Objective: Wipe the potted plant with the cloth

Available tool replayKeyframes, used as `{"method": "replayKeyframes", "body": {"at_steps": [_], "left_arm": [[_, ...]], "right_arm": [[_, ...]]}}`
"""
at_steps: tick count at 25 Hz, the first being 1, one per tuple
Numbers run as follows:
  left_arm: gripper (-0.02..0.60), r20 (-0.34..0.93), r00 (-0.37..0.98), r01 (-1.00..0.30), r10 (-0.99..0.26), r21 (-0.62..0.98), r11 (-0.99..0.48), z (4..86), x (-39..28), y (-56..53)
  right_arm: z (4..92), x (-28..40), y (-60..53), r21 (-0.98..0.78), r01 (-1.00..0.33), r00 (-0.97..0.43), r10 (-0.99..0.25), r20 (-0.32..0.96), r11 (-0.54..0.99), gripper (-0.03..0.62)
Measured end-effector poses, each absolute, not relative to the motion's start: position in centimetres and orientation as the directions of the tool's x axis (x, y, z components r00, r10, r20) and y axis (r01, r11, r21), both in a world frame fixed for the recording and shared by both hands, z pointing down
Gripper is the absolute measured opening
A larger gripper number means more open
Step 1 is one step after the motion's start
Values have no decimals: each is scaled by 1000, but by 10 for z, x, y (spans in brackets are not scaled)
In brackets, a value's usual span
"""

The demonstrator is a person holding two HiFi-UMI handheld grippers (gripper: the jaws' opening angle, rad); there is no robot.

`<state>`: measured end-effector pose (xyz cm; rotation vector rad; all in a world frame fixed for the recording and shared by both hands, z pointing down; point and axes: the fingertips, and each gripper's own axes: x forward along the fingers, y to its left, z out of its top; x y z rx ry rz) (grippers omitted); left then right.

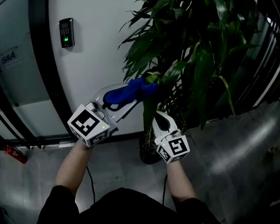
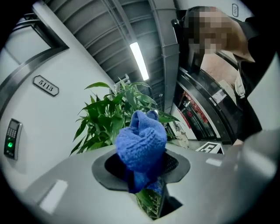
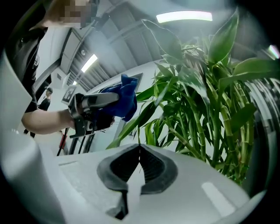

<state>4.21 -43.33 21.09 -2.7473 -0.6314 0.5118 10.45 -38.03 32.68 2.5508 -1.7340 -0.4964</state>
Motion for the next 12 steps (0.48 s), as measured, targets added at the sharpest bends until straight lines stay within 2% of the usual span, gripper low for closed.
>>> {"method": "replayKeyframes", "body": {"at_steps": [5, 12], "left_arm": [[153, -234, 853, 292, 467, -528, -797, 192, 74, -413], [153, -150, 866, 329, 477, -546, -770, 219, 89, -404]], "right_arm": [[309, 105, -392, 221, -886, 346, -899, -269, -407, 3], [294, 93, -401, 211, -894, 324, -895, -306, -395, 3]]}}
